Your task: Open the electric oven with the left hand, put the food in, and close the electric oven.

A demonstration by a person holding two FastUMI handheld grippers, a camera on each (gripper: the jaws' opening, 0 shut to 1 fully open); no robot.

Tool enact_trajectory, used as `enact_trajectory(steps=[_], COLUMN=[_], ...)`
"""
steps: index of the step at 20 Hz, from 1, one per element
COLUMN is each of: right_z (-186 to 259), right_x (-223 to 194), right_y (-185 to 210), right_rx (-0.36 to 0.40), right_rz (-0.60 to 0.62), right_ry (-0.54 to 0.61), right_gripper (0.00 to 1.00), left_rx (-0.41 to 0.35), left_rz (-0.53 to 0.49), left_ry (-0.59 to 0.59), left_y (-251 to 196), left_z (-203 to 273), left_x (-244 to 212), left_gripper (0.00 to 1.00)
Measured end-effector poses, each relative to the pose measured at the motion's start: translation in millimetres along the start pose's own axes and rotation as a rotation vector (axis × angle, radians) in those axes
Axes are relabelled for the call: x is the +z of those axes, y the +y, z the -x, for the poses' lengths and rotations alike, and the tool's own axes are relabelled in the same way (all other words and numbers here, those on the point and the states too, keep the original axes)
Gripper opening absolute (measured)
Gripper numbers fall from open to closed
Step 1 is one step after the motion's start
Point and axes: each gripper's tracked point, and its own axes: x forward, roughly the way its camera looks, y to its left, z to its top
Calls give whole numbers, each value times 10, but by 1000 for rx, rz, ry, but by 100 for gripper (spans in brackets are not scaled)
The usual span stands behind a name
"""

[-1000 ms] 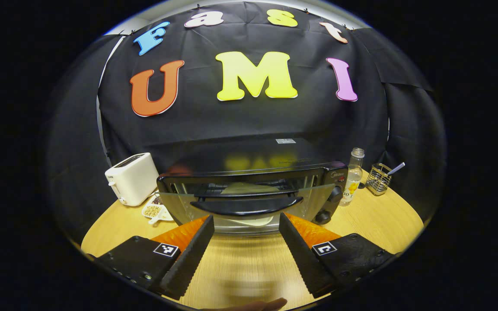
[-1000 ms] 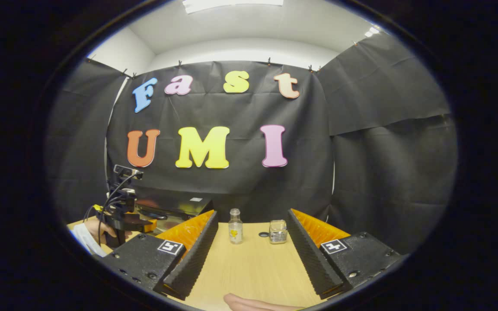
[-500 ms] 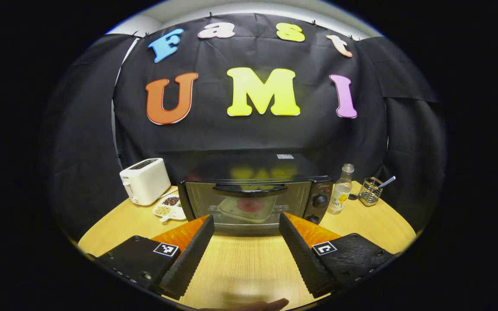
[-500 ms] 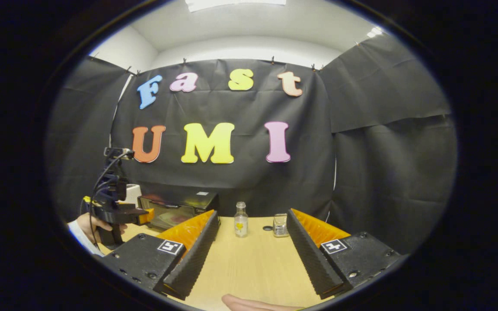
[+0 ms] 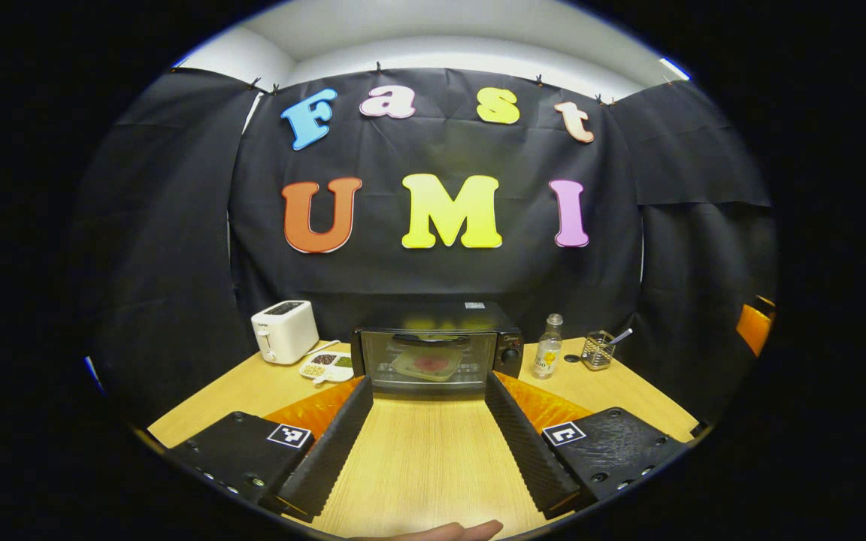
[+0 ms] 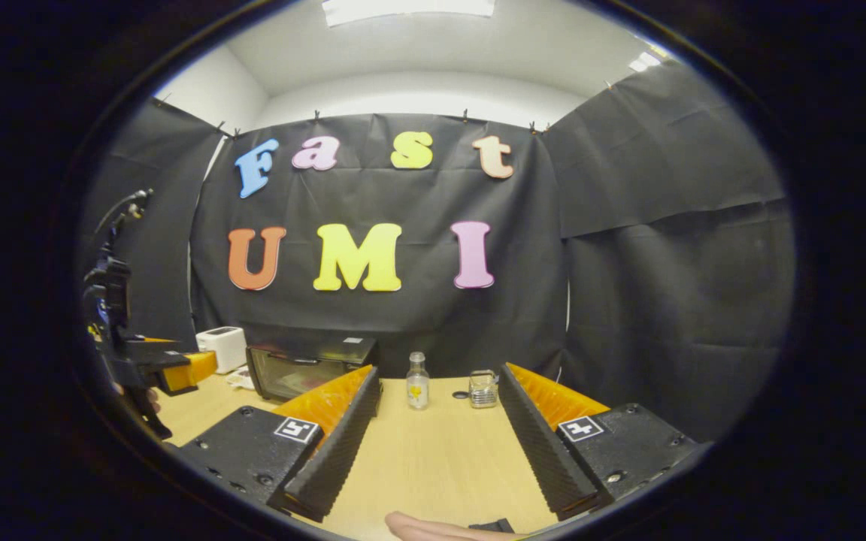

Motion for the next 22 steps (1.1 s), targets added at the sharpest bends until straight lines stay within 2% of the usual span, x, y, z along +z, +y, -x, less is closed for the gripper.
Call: enact_trajectory(steps=[5, 7, 11, 13, 14, 21, 22], right_z=[372, 503, 752, 814, 847, 804, 784], right_x=[352, 490, 545, 512, 508, 453, 429], right_y=[120, 180, 340, 344, 362, 262, 252], right_rx=[12, 26, 96, 104, 114, 93, 93], right_rz=[-11, -12, 12, 34, 39, 34, 31], right_ry=[-81, -119, -162, -169, -170, -156, -147], right_gripper=[100, 100, 100, 100, 96, 96, 100], left_rx=[14, 58, 91, 74, 56, 31, 32], left_rz=[2, 13, 7, 4, 0, -13, -12], left_ry=[-70, -100, -145, -158, -158, -159, -160], left_y=[126, 269, 305, 231, 191, 163, 161], left_z=[731, 932, 1286, 1380, 1395, 1385, 1380], left_x=[320, 399, 332, 288, 268, 249, 252], left_gripper=[96, 96, 96, 96, 96, 96, 96])
